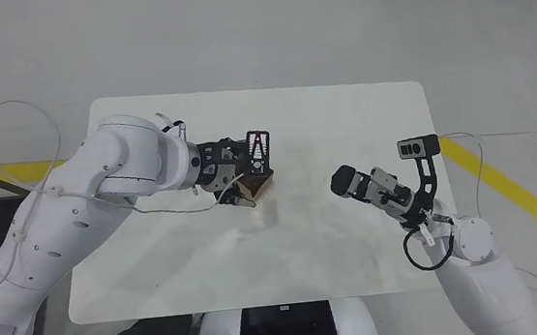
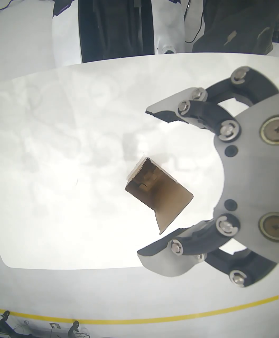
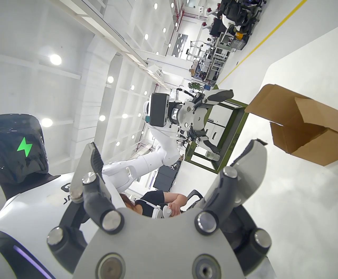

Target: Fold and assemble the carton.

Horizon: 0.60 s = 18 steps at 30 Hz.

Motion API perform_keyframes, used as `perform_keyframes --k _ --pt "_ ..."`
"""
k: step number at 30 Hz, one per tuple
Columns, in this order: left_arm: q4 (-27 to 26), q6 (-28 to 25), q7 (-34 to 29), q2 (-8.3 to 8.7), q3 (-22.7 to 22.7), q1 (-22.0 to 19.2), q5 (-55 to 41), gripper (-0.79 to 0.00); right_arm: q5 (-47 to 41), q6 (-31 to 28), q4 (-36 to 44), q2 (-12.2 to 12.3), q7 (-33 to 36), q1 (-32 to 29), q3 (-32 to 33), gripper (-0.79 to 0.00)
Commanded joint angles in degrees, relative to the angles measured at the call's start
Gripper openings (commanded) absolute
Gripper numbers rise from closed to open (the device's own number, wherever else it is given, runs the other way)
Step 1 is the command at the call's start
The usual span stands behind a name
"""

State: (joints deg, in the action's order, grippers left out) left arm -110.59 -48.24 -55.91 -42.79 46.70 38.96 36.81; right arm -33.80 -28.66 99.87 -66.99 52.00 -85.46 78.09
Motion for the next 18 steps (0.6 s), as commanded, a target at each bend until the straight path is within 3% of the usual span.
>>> perform_keyframes --k 1,9,14,18 --pt "-0.2 0.3 0.5 0.02 0.1 0.2 1.9 0.000 0.0 0.0 0.0 0.0 0.0 0.0 0.0 0.000" --pt "2.8 -4.0 3.9 -0.29 -4.6 -5.0 8.5 0.000 0.0 0.0 0.0 0.0 0.0 0.0 0.0 0.000" --pt "5.5 -9.1 9.0 -0.60 -10.7 -10.1 15.4 0.000 0.0 0.0 0.0 0.0 0.0 0.0 0.0 0.000" --pt "5.9 -9.8 9.6 -1.29 -16.4 -14.5 17.0 0.000 0.0 0.0 0.0 0.0 0.0 0.0 0.0 0.000"
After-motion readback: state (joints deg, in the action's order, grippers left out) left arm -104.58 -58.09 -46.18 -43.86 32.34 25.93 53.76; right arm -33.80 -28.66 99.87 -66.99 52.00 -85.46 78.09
